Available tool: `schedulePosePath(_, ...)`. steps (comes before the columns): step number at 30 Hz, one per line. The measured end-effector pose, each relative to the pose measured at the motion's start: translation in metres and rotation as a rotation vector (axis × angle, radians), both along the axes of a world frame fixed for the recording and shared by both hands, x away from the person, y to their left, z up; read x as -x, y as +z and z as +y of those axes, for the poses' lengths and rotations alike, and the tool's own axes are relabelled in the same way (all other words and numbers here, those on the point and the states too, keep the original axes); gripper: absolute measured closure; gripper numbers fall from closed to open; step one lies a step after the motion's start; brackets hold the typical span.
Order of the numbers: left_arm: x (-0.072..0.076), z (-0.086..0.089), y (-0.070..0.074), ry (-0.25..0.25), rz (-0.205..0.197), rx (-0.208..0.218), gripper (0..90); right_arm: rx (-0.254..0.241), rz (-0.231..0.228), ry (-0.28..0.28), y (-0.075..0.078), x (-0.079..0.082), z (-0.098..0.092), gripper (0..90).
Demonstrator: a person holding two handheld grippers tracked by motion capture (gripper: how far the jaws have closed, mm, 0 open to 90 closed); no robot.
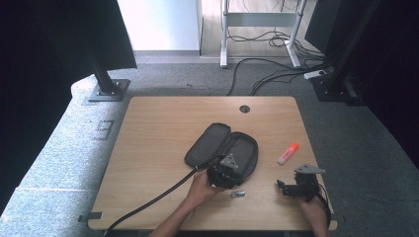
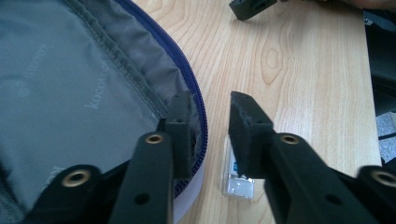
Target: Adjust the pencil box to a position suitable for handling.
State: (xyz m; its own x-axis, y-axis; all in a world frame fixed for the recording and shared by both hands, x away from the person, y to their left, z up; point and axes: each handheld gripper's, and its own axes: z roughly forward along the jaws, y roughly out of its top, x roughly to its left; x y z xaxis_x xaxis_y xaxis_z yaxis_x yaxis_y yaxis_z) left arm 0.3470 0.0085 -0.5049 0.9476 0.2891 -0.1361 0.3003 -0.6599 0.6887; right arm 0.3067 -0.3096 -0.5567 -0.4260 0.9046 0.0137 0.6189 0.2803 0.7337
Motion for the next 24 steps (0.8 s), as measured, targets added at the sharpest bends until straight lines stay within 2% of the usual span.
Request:
schedulePosePath(5, 0.002, 0.003, 0.006, 0.002, -0.025, -0.019, 51.2, 0.000, 0.000, 0.000, 0.000, 0.000, 0.000, 7.9)
schedulePosePath(12, 0.003, 0.009, 0.011, 0.030, -0.017, -0.030, 30.1, 0.000, 0.000, 0.000, 0.000, 0.000, 0.000, 7.9)
schedulePosePath(18, 0.006, 0.017, 0.013, 0.038, -0.032, -0.039, 19.5, 0.000, 0.000, 0.000, 0.000, 0.000, 0.000, 7.9)
schedulePosePath(24, 0.008, 0.030, 0.017, 0.054, -0.041, -0.051, 14.9, 0.000, 0.000, 0.000, 0.000, 0.000, 0.000, 7.9)
